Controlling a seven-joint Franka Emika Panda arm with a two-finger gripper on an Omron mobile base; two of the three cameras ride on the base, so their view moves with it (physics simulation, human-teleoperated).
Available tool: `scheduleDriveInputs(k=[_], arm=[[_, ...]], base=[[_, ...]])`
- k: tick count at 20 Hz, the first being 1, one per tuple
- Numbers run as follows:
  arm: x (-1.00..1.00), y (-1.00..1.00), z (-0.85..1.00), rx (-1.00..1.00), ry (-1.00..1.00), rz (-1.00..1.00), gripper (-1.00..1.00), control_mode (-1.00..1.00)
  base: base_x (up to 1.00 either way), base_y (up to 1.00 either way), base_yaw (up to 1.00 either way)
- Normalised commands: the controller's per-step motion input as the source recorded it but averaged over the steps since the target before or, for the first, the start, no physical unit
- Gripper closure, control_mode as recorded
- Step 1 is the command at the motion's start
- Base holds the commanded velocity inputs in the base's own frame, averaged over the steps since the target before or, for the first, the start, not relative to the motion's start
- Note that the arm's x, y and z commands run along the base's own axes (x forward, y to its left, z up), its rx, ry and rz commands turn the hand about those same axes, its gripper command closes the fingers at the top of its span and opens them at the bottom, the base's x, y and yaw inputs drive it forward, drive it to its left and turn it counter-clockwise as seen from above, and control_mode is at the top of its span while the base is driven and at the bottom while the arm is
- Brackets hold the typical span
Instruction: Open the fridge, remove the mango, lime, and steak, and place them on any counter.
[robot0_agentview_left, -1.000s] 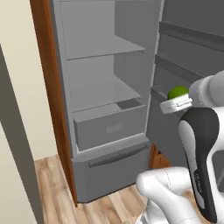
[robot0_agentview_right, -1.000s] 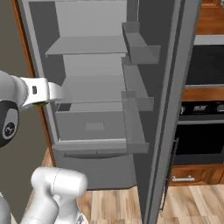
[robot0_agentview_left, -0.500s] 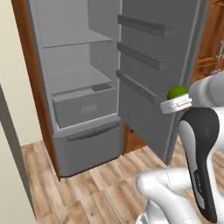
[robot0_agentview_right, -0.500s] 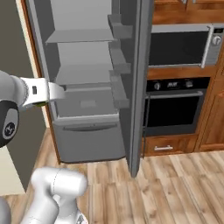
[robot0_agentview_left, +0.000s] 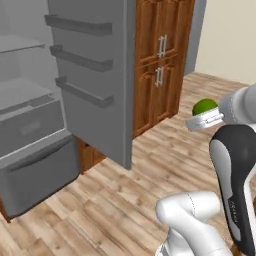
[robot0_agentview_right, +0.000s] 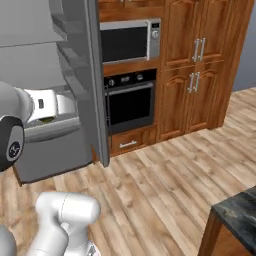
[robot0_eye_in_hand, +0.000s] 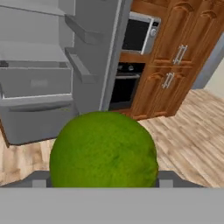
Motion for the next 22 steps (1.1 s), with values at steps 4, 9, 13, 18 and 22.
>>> scheduleDriveInputs(k=[4, 9, 13, 18, 22], arm=[[0.00, 0.00, 0.00, 0.00, 0.00, 0.00, 1.00, 1.00], [0.00, 0.00, 0.00, 0.00, 0.00, 0.00, 1.00, 1.00], [0.00, 0.00, 0.00, 0.00, 0.00, 0.00, 1.00, 1.00], [0.00, 0.00, 0.00, 0.00, 0.00, 0.00, 1.00, 1.00], [0.00, 0.00, 0.00, 0.00, 0.00, 0.00, 1.00, 1.00]], base=[[0.00, 0.23, -0.87], [0.00, 0.28, -0.87], [0.36, 0.00, -0.54], [0.58, -0.15, -0.17], [0.26, -0.82, -0.30]])
